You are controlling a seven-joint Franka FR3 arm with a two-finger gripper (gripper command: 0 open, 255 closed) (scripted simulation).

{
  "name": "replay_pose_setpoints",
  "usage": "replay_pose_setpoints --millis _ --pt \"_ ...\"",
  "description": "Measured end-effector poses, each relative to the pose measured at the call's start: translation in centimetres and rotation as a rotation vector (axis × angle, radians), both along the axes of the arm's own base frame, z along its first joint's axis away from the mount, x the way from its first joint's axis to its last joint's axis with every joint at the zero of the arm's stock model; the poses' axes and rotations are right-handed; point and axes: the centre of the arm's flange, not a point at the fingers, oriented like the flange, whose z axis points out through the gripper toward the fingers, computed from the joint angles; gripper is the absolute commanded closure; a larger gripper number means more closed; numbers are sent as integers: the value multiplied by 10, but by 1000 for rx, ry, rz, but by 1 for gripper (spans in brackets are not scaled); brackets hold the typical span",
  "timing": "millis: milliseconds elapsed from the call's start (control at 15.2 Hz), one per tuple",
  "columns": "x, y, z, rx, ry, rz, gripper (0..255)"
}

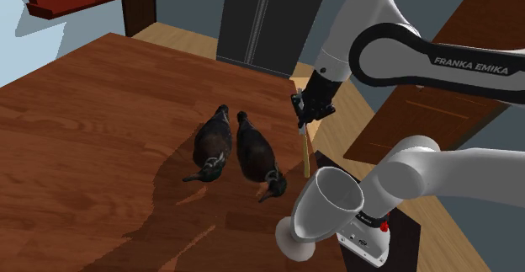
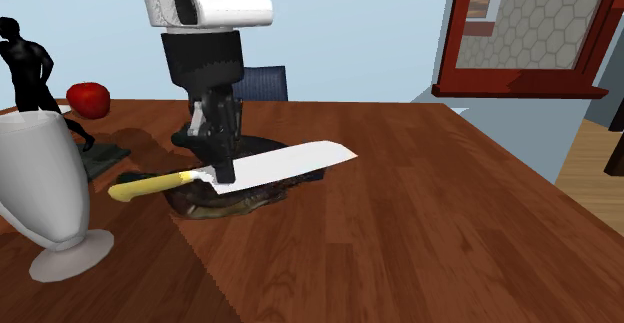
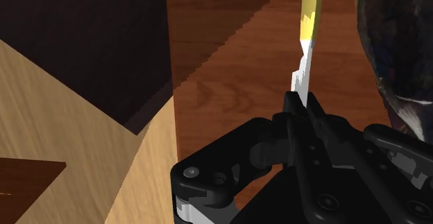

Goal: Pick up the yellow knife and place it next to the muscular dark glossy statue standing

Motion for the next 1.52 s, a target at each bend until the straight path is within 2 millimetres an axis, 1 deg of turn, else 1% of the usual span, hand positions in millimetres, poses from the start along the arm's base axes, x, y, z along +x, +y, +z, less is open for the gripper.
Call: replay_pose_setpoints --millis 1518 --pt "1 0 121 0 0 0 255"
